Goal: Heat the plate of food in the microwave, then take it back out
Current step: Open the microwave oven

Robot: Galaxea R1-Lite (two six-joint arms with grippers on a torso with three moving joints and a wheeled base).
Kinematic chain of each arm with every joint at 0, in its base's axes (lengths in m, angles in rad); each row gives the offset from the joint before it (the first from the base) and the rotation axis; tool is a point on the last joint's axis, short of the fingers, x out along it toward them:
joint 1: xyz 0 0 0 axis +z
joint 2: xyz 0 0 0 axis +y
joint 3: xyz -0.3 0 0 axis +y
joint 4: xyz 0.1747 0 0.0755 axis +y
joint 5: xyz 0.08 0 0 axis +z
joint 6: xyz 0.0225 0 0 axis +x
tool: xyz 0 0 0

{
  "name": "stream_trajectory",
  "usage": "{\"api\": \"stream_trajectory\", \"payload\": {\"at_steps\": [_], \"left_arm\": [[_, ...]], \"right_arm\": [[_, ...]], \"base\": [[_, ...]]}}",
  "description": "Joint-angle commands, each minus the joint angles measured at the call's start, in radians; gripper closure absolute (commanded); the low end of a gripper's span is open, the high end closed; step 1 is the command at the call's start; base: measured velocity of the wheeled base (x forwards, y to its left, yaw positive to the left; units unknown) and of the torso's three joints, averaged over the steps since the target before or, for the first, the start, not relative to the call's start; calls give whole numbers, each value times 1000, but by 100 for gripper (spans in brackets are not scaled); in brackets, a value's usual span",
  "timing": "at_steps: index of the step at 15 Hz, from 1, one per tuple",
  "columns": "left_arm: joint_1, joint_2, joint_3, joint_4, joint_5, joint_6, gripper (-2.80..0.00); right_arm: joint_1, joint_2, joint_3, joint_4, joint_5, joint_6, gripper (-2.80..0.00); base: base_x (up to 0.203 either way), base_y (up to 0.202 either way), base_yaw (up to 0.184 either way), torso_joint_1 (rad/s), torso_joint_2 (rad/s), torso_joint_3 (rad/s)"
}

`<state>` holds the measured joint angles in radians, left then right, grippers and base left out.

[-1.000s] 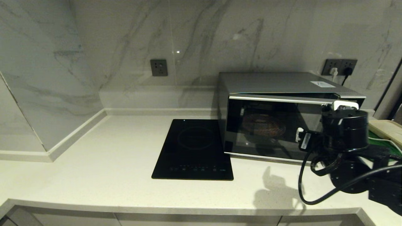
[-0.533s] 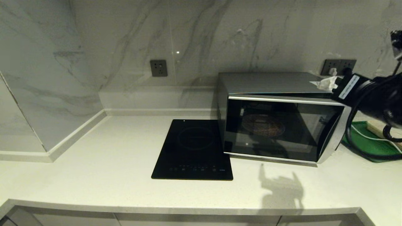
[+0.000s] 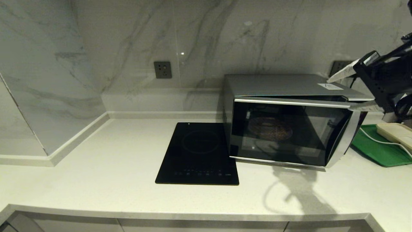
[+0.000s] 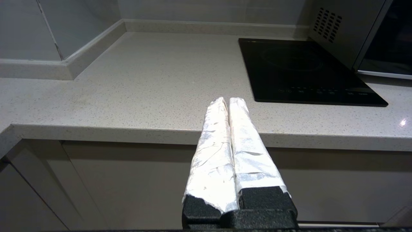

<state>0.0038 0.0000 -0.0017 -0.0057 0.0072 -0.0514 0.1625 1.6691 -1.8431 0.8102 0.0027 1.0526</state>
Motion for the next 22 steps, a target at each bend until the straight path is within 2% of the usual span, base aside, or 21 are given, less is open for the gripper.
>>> {"api": "stream_trajectory", "payload": {"at_steps": [1,5,11,13,15,19,22], "left_arm": [[1,-1,0,0,0,-1,0],[1,-1,0,0,0,-1,0],[1,0,0,0,0,-1,0],[1,0,0,0,0,-1,0],[1,0,0,0,0,-1,0],[0,0,0,0,0,-1,0],[1,0,0,0,0,-1,0]], "right_arm": [[-17,75,-48,17,42,10,0],[-41,112,-132,7,44,5,0],[-176,239,-133,-137,50,-50,0],[-212,266,-133,-182,80,-52,0],[-227,264,-133,-187,118,-59,0],[-282,273,-133,-189,119,-87,0],[-357,298,-133,-217,128,-133,0]], "base": [[0,0,0,0,0,0],[0,0,0,0,0,0],[0,0,0,0,0,0],[0,0,0,0,0,0],[0,0,0,0,0,0],[0,0,0,0,0,0],[0,0,0,0,0,0]]}}
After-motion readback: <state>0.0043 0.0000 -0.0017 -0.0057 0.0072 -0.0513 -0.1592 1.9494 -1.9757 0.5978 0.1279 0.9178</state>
